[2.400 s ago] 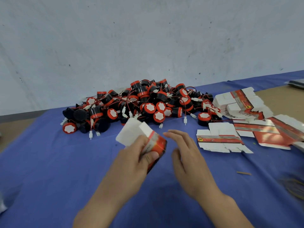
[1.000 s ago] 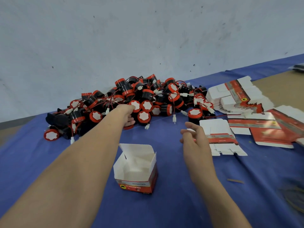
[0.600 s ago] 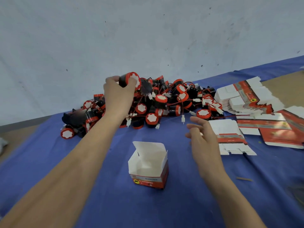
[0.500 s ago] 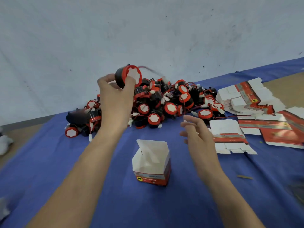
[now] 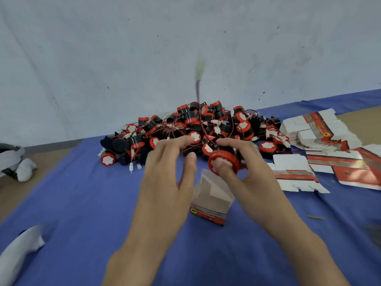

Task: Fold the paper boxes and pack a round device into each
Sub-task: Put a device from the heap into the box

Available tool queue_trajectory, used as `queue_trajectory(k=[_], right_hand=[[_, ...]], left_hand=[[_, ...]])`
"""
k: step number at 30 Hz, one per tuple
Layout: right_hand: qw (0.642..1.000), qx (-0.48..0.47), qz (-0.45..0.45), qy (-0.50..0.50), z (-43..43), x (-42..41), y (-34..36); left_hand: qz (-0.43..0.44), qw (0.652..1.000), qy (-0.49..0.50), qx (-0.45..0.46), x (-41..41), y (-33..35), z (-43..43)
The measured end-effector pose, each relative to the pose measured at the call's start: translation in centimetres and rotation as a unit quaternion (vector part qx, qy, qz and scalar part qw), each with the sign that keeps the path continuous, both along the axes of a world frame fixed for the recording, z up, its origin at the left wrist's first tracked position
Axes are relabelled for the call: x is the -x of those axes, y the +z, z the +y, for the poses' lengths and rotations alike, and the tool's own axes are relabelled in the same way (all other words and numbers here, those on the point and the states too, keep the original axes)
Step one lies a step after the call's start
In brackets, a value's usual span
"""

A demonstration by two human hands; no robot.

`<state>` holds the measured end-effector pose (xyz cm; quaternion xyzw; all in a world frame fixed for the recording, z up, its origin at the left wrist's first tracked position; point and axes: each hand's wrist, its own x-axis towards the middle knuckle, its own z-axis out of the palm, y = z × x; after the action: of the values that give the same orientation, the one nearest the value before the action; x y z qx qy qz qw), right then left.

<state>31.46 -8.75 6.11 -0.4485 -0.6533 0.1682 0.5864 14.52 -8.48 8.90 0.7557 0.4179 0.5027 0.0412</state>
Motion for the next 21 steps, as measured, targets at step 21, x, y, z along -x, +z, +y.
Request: queue_trajectory(k=[21], right_hand=[[0.958, 0.019, -0.284, -0.044, -3.3, 2.0, 2.3]], left_hand=[[-0.052, 0.998, -0.013, -0.023, 2.1, 1.1, 0.1]])
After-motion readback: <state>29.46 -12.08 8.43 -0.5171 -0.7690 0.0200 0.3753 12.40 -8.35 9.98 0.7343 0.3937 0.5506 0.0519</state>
